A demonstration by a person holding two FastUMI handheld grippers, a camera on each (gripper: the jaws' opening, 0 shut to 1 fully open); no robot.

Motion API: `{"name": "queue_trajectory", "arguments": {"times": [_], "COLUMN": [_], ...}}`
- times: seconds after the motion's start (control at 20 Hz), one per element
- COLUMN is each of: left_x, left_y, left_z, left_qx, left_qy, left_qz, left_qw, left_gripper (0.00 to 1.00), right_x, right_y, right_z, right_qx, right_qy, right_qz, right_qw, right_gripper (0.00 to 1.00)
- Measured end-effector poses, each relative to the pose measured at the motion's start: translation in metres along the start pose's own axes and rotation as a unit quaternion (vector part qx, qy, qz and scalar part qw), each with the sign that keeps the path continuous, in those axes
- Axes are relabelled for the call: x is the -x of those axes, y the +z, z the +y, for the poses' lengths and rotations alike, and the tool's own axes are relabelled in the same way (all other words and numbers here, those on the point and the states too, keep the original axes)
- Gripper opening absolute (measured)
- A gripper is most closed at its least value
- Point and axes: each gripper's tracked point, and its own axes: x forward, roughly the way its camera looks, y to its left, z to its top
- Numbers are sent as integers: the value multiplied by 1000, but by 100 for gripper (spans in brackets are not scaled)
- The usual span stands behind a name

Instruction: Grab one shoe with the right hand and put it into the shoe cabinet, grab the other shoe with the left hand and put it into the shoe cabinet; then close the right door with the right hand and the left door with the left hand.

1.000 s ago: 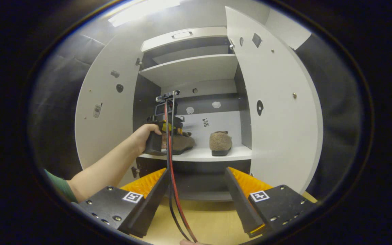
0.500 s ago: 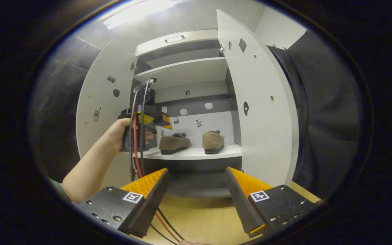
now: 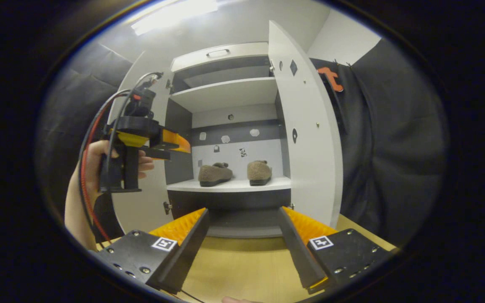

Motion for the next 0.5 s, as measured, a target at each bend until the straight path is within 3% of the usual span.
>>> {"name": "queue_trajectory", "arguments": {"times": [0.25, 0.3, 0.35, 0.5], "left_x": [79, 94, 104, 131], "left_y": [-2, -3, -7, -21], "left_z": [-16, -20, -23, -32], "left_qx": [-23, -24, -26, -34], "left_qy": [-5, -3, -3, -16], "left_qz": [-25, -32, -33, -40], "left_qw": [999, 999, 999, 998], "left_gripper": [100, 93, 97, 93], "right_x": [32, 35, 38, 45], "right_y": [12, 12, 12, 13], "right_z": [-5, -6, -9, -24], "right_qx": [-10, -9, -8, 1], "right_qy": [-5, -4, -6, -14], "right_qz": [-13, -12, -9, -4], "right_qw": [1000, 1000, 1000, 1000], "right_gripper": [98, 98, 98, 98]}}
